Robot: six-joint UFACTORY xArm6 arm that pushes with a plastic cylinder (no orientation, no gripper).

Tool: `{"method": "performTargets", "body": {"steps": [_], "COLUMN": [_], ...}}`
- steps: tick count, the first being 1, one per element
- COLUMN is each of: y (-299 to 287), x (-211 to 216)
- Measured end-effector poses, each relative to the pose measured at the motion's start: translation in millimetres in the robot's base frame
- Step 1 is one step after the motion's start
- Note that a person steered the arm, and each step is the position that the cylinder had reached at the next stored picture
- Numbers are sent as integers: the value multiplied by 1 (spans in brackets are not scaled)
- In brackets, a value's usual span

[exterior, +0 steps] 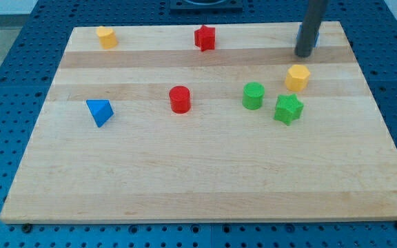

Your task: Slide your arm diagonally bottom left to the red circle

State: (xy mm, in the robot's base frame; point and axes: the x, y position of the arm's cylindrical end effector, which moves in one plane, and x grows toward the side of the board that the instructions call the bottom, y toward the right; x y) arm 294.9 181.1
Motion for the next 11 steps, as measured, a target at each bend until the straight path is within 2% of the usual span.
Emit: {"method": "performTargets", "body": {"steps": [6, 7, 10, 11], "y": [-275, -299, -320, -362], "x": [79, 99, 162, 162]}}
